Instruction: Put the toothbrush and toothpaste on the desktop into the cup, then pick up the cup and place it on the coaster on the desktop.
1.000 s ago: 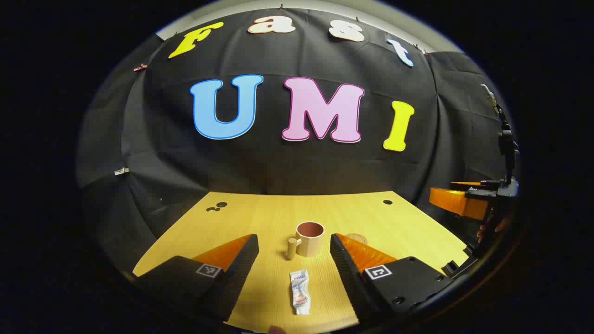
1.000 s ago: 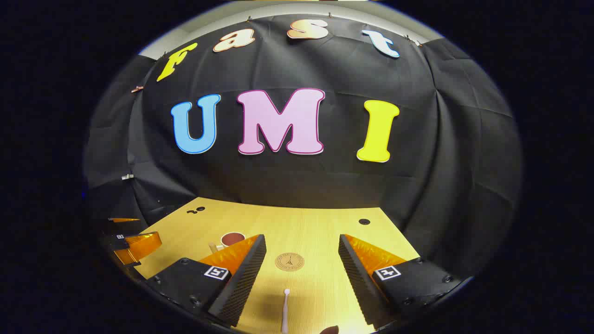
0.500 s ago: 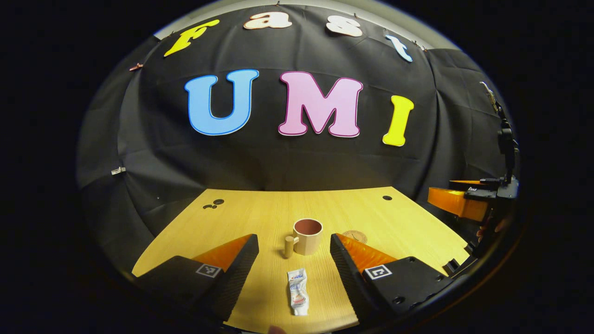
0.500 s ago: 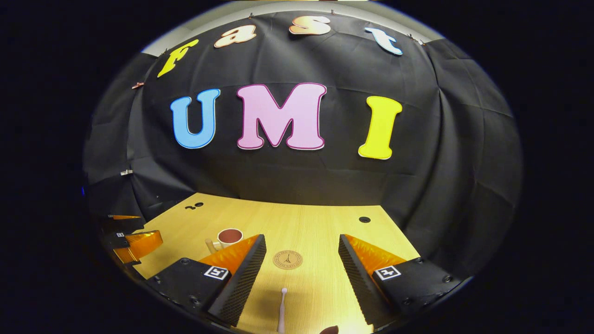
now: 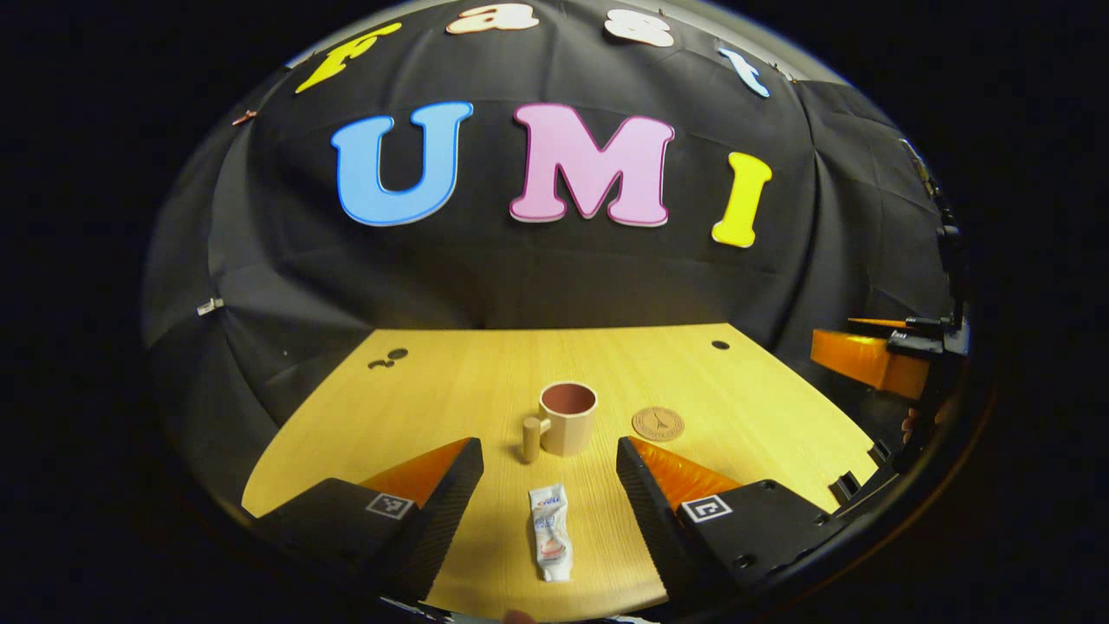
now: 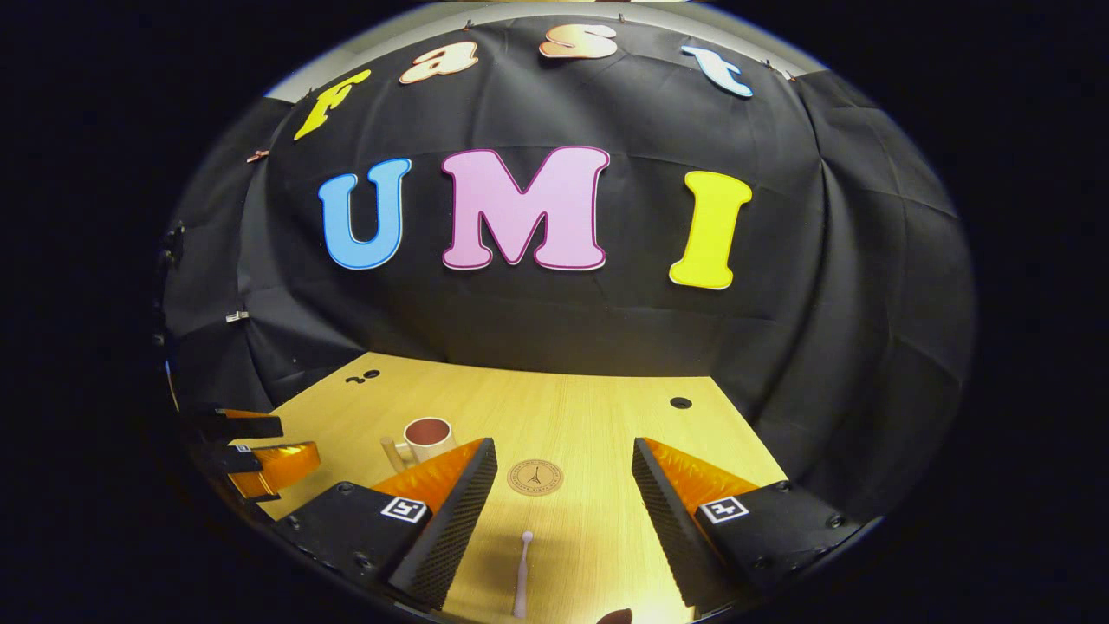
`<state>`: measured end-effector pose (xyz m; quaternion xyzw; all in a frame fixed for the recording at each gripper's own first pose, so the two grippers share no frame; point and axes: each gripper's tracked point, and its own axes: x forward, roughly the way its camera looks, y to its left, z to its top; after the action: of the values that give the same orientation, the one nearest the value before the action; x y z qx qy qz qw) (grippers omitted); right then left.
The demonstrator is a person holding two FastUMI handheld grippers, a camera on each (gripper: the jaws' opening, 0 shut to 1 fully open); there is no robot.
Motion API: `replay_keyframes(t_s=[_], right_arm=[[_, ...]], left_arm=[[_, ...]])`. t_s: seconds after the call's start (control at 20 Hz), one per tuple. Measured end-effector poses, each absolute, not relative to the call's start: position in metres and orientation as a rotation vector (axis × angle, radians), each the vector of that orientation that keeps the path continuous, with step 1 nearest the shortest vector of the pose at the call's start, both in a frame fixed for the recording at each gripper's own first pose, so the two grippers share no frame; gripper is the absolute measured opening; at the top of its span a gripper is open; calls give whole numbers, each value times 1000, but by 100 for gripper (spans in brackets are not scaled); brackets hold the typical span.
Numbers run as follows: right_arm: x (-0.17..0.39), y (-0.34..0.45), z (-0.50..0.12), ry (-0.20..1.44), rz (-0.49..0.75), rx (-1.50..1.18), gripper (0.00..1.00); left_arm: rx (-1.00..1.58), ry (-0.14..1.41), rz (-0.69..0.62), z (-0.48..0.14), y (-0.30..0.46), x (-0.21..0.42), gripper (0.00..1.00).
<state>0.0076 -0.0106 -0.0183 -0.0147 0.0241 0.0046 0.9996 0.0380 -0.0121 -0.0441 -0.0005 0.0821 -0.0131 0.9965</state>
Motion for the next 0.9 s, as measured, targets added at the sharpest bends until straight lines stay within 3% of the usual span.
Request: replay_keyframes(t_s=[0.45,0.75,0.9], right_arm=[[7,-28,-39,118,-19,-36,97],[13,-51,-53,170,-61,-28,97],[15,-58,-61,198,-70,-4,97]], left_arm=[[-78,526,-46,-162,-7,69,94],[-105,672,-34,-210,-4,91,92],[-75,725,-22,-226,-3,98,84]])
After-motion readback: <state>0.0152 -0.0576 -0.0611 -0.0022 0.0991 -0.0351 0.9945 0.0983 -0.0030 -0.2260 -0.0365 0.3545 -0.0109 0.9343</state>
